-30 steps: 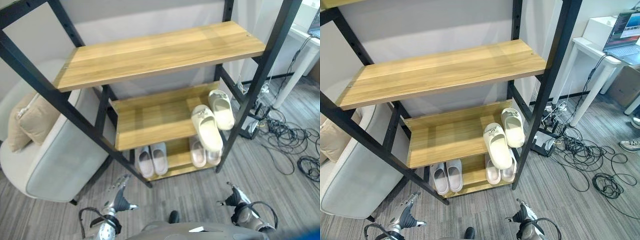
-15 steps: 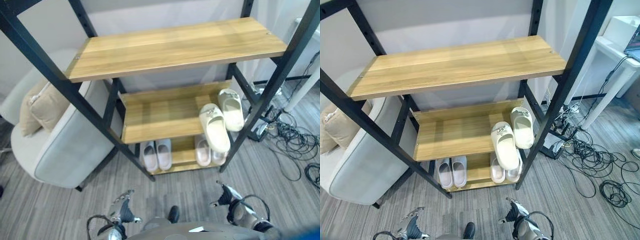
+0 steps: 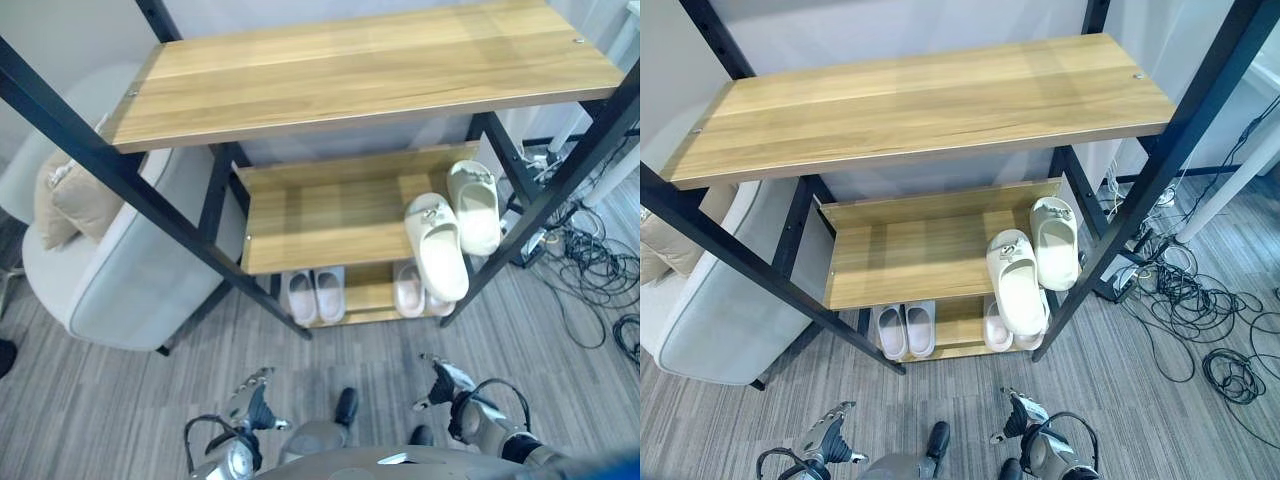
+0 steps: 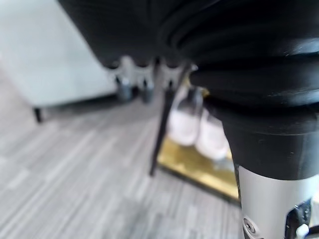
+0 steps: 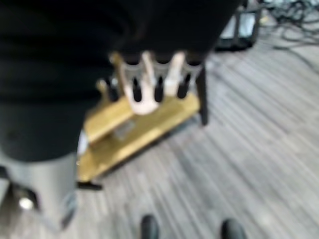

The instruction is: Arrange the slippers neatly on the shoe rack.

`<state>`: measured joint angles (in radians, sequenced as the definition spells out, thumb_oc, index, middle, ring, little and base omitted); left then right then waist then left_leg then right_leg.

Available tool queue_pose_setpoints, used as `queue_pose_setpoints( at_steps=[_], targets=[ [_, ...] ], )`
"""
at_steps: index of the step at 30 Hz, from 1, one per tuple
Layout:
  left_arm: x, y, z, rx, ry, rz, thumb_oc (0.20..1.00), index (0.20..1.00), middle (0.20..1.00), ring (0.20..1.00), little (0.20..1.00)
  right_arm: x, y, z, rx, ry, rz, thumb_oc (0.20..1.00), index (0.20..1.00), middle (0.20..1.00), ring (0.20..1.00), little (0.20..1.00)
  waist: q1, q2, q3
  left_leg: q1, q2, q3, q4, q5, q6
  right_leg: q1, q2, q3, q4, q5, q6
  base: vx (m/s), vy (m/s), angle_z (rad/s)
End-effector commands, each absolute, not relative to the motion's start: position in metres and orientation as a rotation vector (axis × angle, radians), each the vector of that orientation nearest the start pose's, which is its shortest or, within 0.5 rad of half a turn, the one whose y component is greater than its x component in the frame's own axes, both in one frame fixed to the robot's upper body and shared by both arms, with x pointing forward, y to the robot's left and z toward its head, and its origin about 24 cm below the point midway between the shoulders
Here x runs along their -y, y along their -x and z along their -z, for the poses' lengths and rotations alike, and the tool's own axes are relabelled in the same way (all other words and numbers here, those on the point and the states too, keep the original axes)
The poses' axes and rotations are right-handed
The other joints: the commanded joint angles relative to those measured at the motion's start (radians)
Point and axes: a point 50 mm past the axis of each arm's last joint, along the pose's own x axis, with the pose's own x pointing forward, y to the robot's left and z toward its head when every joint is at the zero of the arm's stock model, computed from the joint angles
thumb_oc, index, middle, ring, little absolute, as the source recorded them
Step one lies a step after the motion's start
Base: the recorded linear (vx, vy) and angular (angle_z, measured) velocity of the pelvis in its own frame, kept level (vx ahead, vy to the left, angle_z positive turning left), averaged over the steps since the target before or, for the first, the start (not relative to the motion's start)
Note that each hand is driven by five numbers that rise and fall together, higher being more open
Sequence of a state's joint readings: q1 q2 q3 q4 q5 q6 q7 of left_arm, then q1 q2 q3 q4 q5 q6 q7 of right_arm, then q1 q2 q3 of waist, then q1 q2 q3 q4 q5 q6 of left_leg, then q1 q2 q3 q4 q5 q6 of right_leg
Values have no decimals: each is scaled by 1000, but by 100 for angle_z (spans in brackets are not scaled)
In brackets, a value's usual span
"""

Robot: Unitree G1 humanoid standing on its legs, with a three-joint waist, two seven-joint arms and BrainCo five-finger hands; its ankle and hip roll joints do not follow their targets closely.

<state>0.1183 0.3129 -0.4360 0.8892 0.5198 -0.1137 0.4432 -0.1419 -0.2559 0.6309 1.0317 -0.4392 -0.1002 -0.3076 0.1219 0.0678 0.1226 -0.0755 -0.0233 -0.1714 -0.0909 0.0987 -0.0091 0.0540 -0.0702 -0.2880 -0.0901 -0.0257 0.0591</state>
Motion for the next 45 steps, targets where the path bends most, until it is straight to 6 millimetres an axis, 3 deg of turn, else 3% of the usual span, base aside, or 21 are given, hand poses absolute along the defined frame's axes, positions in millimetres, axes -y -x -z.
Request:
queue_pose_setpoints(
  at_steps=[1, 6, 14, 19, 20, 21, 22, 23, 24, 25, 28, 29, 30, 31, 33, 36, 37, 38, 39, 41, 45],
  targets=[
    [-203, -134, 131, -602, -1046, 181, 1000, 1000, 1000, 1000, 1000, 157, -197, 113, -423, 1078, -434, 1000, 1000, 1000, 1000, 1000, 7, -16, -1, -1, -31, -25, 17, -57, -19, -88, -31, 63, 138, -48, 51, 0, 0, 0],
    [-203, -133, 133, -626, -1025, 154, 1000, 1000, 1000, 1000, 1000, 152, -198, 112, -424, 1023, -422, 1000, 1000, 1000, 1000, 1000, 2, -22, -8, 2, -31, -23, 17, -61, -18, -82, -31, 64, 141, -50, 50, 0, 0, 0],
    [-218, -104, 147, -836, -952, 66, 1000, 1000, 1000, 1000, 1000, 181, -155, 138, -719, 846, -259, 1000, 1000, 1000, 1000, 1000, -16, -40, -53, 55, -30, -20, 46, -97, -16, -44, -36, 43, 213, -89, 43, -2, -9, 2],
    [-229, -109, 139, -804, -919, -1, 1000, 1000, 1000, 1000, 1000, 199, -164, 124, -670, 667, -42, 1000, 1000, 1000, 1000, 1000, -30, -57, -4, -32, -25, 28, 258, -119, -55, -13, -35, 19, 236, -125, 21, -229, -55, 9],
    [-241, -114, 133, -796, -882, -56, 1000, 1000, 1000, 1000, 1000, 271, -182, 91, -640, 630, 126, 1000, 1000, 1000, 1000, 1000, -57, -76, 23, -93, 26, 136, 360, -114, -64, -45, -44, 21, 267, -114, 11, -653, 40, 67],
    [-249, -126, 121, -720, -892, -27, 1000, 1000, 1000, 1000, 1000, 304, -183, 67, -559, 664, 108, 1000, 1000, 1000, 1000, 1000, -65, -92, 43, -59, 58, 144, 503, -184, -48, -95, -53, 60, 304, -80, 13, -578, 344, 14],
    [-235, -125, 128, -730, -920, 100, 1000, 1000, 1000, 1000, 1000, 306, -197, 68, -576, 655, 171, 1000, 1000, 1000, 1000, 1000, -87, -54, 23, 50, 27, 46, 406, -238, -48, -145, -52, 123, 315, -47, 44, -307, 424, -54],
    [-236, -120, 130, -747, -917, 106, 1000, 1000, 1000, 1000, 1000, 339, -186, 59, -656, 718, 258, 1000, 1000, 1000, 1000, 1000, -108, -53, 9, 93, 22, 48, 338, -282, -41, -155, -62, 135, 320, -39, 53, -98, 372, -130],
    [-235, -120, 130, -747, -918, 107, 1000, 1000, 1000, 1000, 1000, 339, -186, 58, -658, 718, 260, 1000, 1000, 1000, 1000, 1000, -107, -54, 6, 92, 20, 48, 332, -276, -41, -157, -64, 135, 317, -35, 54, -122, 318, -122],
    [-236, -126, 128, -735, -890, 64, 1000, 1000, 1000, 1000, 1000, 324, -213, 22, -389, 722, 176, 1000, 1000, 1000, 1000, 1000, -140, -51, 6, 104, 1, 76, 260, -274, -26, -211, -105, 155, 314, 40, 87, -191, 321, -77],
    [-230, -131, 124, -683, -871, 56, 1000, 1000, 1000, 1000, 1000, 318, -209, 23, -357, 708, 211, 1000, 1000, 1000, 1000, 1000, -158, -44, -1, 108, -16, 103, 191, -259, -17, -218, -138, 153, 260, 91, 107, -130, 220, 44],
    [-233, -133, 125, -700, -872, 42, 1000, 1000, 1000, 1000, 1000, 340, -189, 29, -455, 571, 250, 1000, 1000, 1000, 1000, 1000, -179, -49, 6, 113, -18, 121, 167, -254, -17, -223, -155, 152, 238, 126, 123, -155, 206, -87],
    [-232, -139, 123, -686, -883, 55, 1000, 1000, 1000, 1000, 1000, 325, -198, 24, -388, 613, 221, 1000, 1000, 1000, 1000, 1000, -182, -48, 6, 109, -21, 125, 155, -247, -13, -229, -161, 158, 223, 128, 128, -217, 201, -106],
    [-239, -147, 115, -644, -915, 76, 1000, 1000, 1000, 1000, 1000, 366, -183, 5, -421, 703, 284, 1000, 1000, 1000, 1000, 1000, -194, -53, 16, 96, -23, 126, 148, -239, -11, -224, -163, 193, 212, 115, 131, -152, 123, -43],
    [-243, -142, 115, -655, -939, 122, 1000, 1000, 1000, 1000, 1000, 373, -190, -2, -443, 770, 326, 1000, 1000, 1000, 1000, 1000, -188, -59, 12, 92, -28, 127, 148, -244, -7, -211, -165, 204, 200, 111, 134, -87, 73, -11],
    [-262, -119, 121, -769, -932, 42, 1000, 1000, 1000, 1000, 1000, 326, -204, -48, -155, 810, 152, 1000, 1000, 1000, 1000, 1000, -188, -81, 0, 87, -34, 137, 153, -254, 6, -192, -177, 230, 171, 140, 145, -6, 41, -2],
    [-262, -119, 121, -769, -933, 44, 1000, 1000, 1000, 1000, 1000, 326, -204, -48, -156, 810, 152, 1000, 1000, 1000, 1000, 1000, -186, -81, -1, 87, -34, 138, 154, -254, 6, -192, -177, 230, 170, 141, 145, 28, 1, -34],
    [-260, -112, 126, -792, -917, 20, 1000, 1000, 1000, 1000, 1000, 312, -183, 14, -362, 759, 52, 1000, 1000, 1000, 1000, 1000, -171, -88, 5, 76, -36, 137, 169, -252, 15, -188, -172, 231, 163, 136, 145, 3, -14, -31],
    [-256, -114, 128, -797, -905, 36, 1000, 1000, 1000, 1000, 1000, 297, -207, 8, -292, 782, 39, 1000, 1000, 1000, 1000, 1000, -157, -89, 5, 72, -36, 133, 171, -252, 16, -188, -169, 230, 165, 131, 143, 10, -27, -23],
    [-262, -113, 125, -796, -905, 16, 1000, 1000, 1000, 1000, 1000, 296, -216, -5, -222, 707, 60, 1000, 1000, 1000, 1000, 1000, -151, -93, 20, 69, -33, 131, 175, -249, 15, -200, -162, 225, 184, 125, 142, 9, -56, 18],
    [-275, -108, 125, -840, -909, -20, 1000, 1000, 1000, 1000, 1000, 318, -205, 0, -309, 606, 89, 1000, 1000, 1000, 1000, 1000, -144, -104, 44, 59, -17, 106, 177, -237, 9, -232, -121, 234, 251, 92, 128, 9, -105, 28]
  ],
)
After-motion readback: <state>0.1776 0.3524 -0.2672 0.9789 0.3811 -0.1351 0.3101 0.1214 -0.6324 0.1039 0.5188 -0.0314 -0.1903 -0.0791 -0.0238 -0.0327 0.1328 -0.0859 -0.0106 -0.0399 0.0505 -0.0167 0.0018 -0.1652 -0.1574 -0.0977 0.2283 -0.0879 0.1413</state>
